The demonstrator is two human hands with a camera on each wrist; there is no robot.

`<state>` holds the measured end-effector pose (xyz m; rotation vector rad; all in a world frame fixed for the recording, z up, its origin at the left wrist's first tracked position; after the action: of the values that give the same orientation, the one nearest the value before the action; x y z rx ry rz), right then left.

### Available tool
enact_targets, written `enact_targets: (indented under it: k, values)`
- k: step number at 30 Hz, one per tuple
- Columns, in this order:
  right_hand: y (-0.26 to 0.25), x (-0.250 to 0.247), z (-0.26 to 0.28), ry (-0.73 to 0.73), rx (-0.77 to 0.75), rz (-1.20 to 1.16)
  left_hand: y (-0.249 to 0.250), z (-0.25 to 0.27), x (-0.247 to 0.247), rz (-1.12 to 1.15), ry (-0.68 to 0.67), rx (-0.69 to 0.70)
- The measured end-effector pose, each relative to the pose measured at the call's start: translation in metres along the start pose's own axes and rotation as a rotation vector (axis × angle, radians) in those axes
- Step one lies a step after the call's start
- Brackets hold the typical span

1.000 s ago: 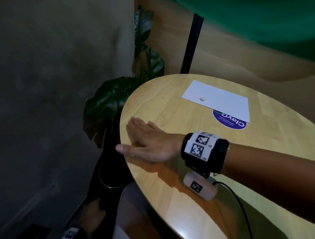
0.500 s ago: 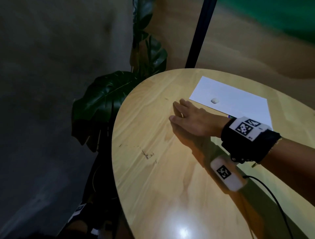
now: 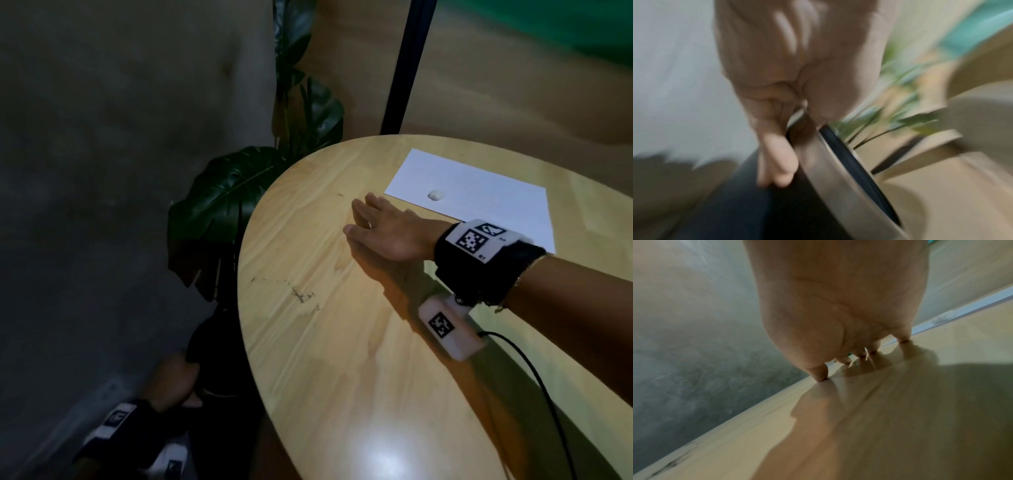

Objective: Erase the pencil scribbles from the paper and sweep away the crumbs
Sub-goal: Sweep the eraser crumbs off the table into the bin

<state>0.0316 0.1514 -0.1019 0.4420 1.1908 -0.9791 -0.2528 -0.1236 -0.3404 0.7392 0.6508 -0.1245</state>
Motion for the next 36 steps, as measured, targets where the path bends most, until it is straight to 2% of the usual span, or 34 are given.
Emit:
enact_targets:
  k: [5,9,12,18,23,28,31,33,36]
  values:
    - [-0.008,-0.002,0.015,0.057,0.016,-0.019,0.062,0.094,-0.075,-0.026,0.092,0.027]
    - [-0.02,0.001,0.053,0.11,0.023,-0.089,0.092,0.129,-0.107,-0.16,0.069,0.067]
    - [-0.027,0.016,0.075,0.065,0.03,-0.095,0.108,0.146,-0.124,-0.187,0.127,0.083]
    - [-0.046,0.051,0.113,-0.054,0.089,-0.057,0.129,0.171,-0.126,-0.113,0.112,0.091]
    - [-0.071,0.069,0.13,-0.048,0.065,-0.083,0.137,0.182,-0.125,-0.118,0.12,0.098]
    - [-0.113,0.079,0.129,0.024,0.033,-0.124,0.145,0.184,-0.124,-0.179,0.109,0.12]
    - [-0.147,0.084,0.129,0.043,-0.035,-0.122,0.147,0.184,-0.124,-0.228,0.077,0.114]
    - [-0.168,0.088,0.129,-0.008,-0.136,-0.096,0.147,0.184,-0.123,-0.23,0.069,0.108]
    - [-0.175,0.082,0.129,-0.051,-0.271,-0.123,0.149,0.181,-0.123,-0.25,0.131,0.125]
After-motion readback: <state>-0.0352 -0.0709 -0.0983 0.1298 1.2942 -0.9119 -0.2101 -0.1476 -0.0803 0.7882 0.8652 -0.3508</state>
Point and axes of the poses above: each hand's wrist, its own z-axis away from the middle knuckle, its own x-axis out of the palm, y = z × x, the point moved 6 cm from there along -z, towards the middle knuckle, and after that the axes turned 2 degrees about -z, right-handed, at the moved point
